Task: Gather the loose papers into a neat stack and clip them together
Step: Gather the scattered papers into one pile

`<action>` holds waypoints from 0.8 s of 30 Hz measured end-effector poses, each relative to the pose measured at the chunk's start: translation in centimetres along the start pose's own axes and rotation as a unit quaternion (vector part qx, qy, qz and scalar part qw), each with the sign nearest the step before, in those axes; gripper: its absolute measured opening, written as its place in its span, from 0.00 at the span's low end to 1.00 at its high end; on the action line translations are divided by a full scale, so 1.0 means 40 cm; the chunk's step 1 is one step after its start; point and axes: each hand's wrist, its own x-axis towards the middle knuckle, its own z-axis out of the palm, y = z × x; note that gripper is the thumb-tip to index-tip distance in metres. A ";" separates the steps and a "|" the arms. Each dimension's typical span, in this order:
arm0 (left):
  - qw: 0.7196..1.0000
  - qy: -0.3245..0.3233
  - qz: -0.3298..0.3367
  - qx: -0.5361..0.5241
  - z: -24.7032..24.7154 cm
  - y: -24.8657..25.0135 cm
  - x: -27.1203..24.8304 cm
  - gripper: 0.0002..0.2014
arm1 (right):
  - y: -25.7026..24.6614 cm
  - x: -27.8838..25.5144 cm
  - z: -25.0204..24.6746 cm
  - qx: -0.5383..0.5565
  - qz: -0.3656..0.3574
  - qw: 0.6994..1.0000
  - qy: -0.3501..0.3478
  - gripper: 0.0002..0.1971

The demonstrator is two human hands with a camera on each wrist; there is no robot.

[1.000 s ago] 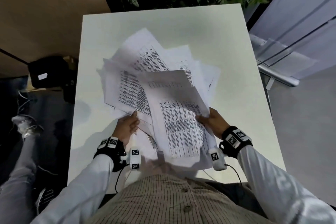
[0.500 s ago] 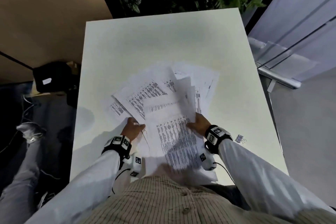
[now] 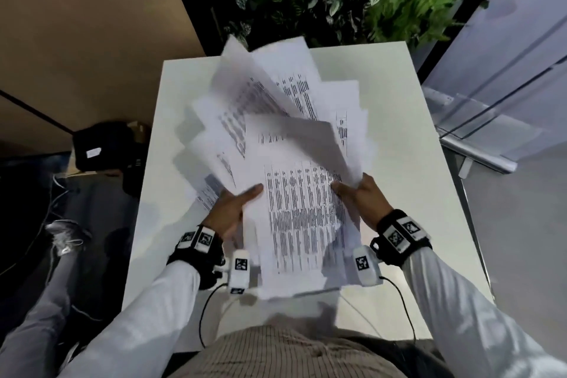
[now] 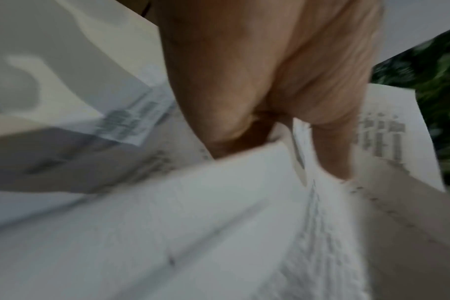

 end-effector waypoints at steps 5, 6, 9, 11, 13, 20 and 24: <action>0.985 -0.020 0.168 -0.019 0.048 0.198 -0.045 0.29 | -0.131 -0.022 -0.007 0.109 -0.123 0.983 0.086 0.12; 0.985 -0.019 0.173 -0.016 0.037 0.209 -0.047 0.29 | -0.145 -0.031 -0.012 0.102 -0.153 0.979 0.088 0.18; 0.985 -0.021 0.170 0.008 0.028 0.220 -0.052 0.22 | -0.143 -0.051 -0.015 0.070 -0.166 0.981 0.077 0.20; 0.985 -0.016 0.170 0.040 0.036 0.196 -0.055 0.19 | -0.105 -0.061 -0.005 0.036 -0.160 0.984 0.076 0.14; 0.987 0.010 0.140 0.080 0.045 0.158 -0.056 0.23 | -0.073 -0.074 0.020 0.040 -0.137 0.987 0.075 0.07; 0.974 0.054 0.187 0.116 0.115 0.142 -0.119 0.41 | -0.079 -0.093 0.072 0.062 -0.193 0.972 0.117 0.18; 0.977 0.008 0.185 0.109 0.053 0.150 -0.121 0.25 | -0.069 -0.108 0.028 0.075 -0.179 0.974 0.117 0.22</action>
